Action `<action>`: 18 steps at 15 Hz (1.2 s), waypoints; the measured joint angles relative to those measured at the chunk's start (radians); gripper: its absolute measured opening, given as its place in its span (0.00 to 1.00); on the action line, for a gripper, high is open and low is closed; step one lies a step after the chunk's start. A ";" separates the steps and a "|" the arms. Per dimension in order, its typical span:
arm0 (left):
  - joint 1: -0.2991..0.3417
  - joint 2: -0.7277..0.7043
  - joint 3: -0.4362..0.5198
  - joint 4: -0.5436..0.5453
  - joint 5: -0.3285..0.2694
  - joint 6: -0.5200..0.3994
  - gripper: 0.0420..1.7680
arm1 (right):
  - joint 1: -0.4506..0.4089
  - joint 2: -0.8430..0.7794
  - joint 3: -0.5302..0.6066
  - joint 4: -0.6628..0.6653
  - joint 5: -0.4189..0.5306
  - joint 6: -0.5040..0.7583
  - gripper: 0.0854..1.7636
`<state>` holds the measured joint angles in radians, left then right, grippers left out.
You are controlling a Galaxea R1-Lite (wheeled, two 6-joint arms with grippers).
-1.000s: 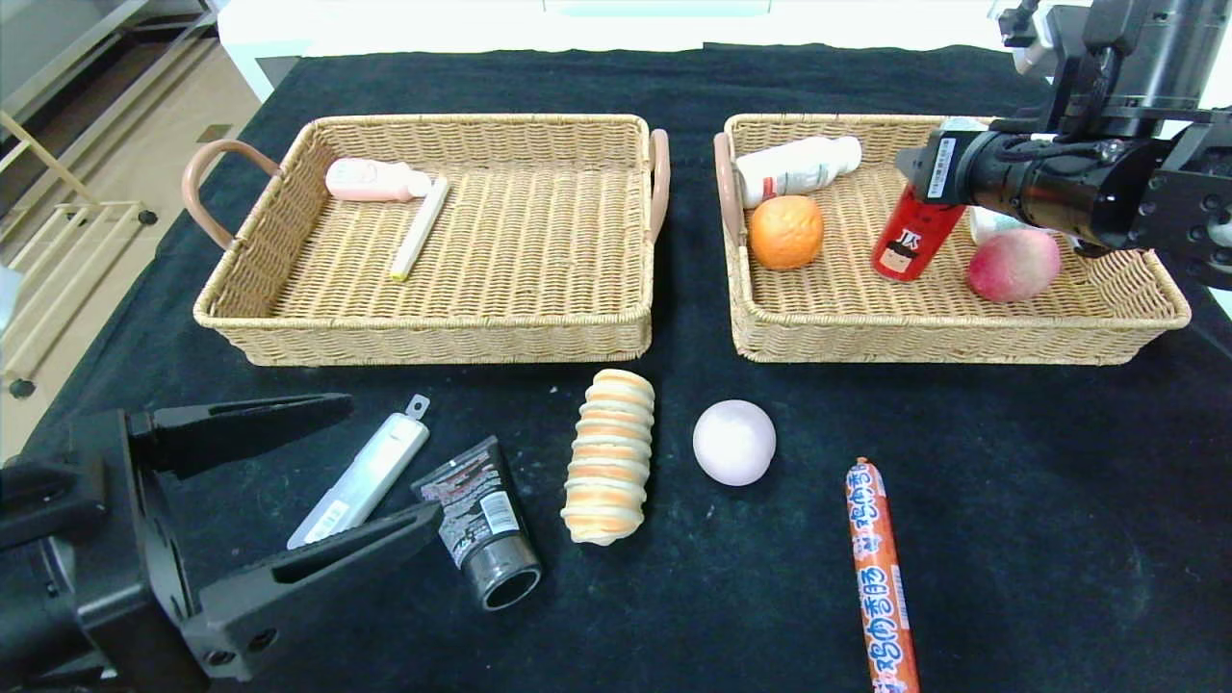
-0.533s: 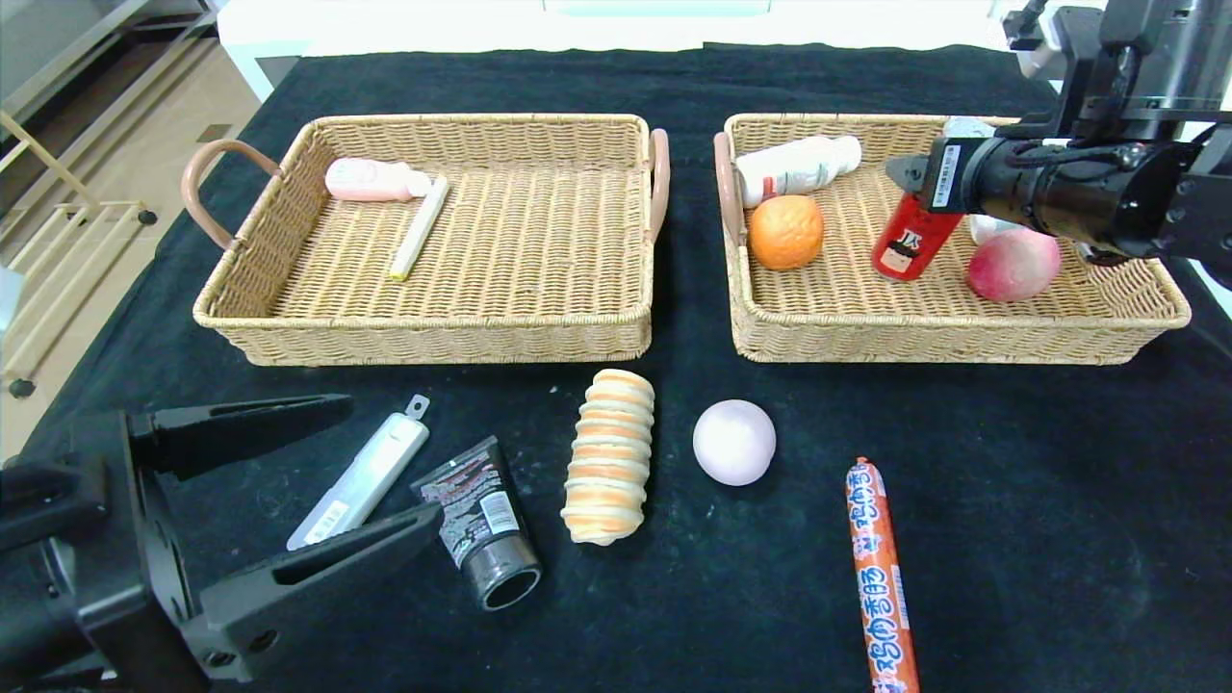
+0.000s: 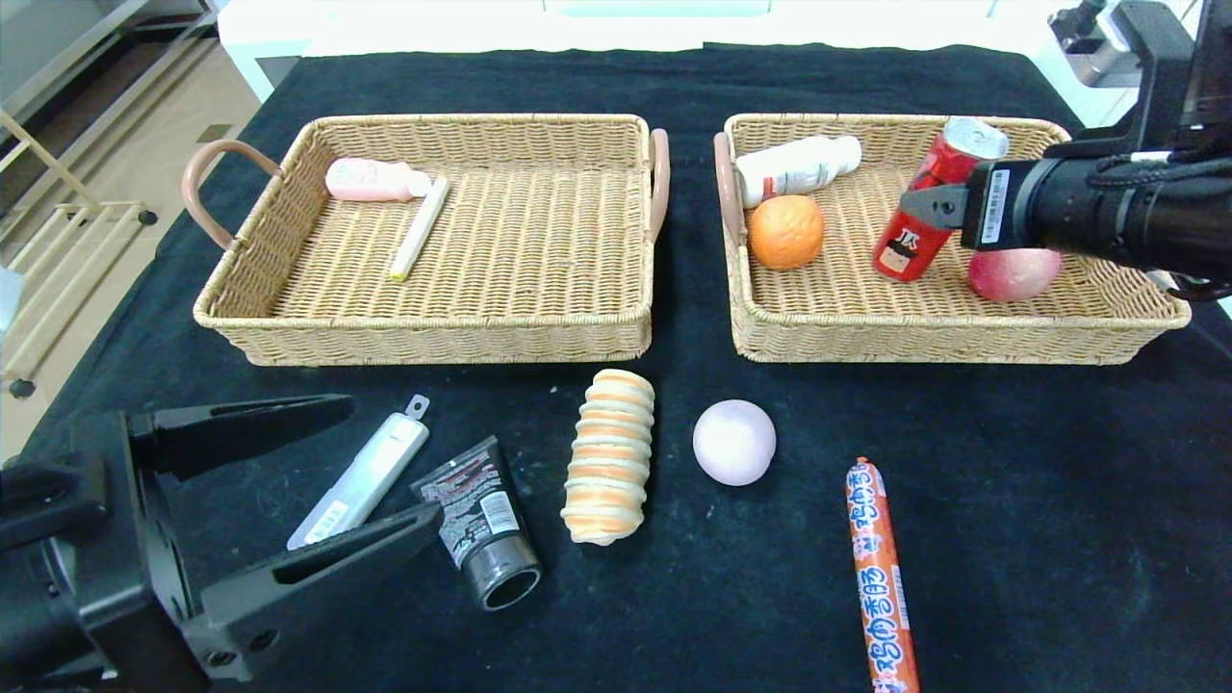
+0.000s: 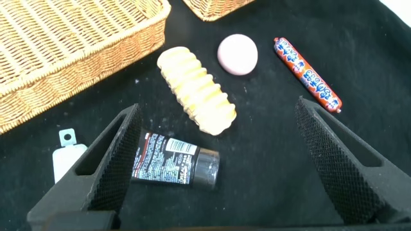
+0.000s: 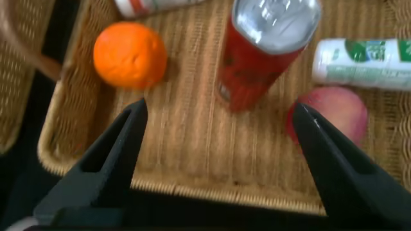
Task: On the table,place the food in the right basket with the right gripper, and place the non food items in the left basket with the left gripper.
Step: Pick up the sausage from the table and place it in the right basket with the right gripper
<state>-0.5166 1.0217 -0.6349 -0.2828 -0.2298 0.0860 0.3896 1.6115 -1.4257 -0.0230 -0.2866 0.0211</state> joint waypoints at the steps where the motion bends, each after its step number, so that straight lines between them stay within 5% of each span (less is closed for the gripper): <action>1: 0.000 0.000 -0.001 0.000 0.000 0.000 0.97 | 0.015 -0.034 0.039 0.020 0.001 -0.008 0.93; 9: 0.001 0.003 -0.002 0.005 0.001 -0.001 0.97 | 0.117 -0.202 0.285 0.213 -0.001 0.046 0.95; 18: 0.001 0.017 0.000 0.009 0.002 -0.001 0.97 | 0.245 -0.150 0.311 0.449 -0.001 0.241 0.96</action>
<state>-0.5155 1.0385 -0.6353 -0.2736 -0.2274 0.0847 0.6349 1.4611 -1.1151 0.4257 -0.2881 0.2617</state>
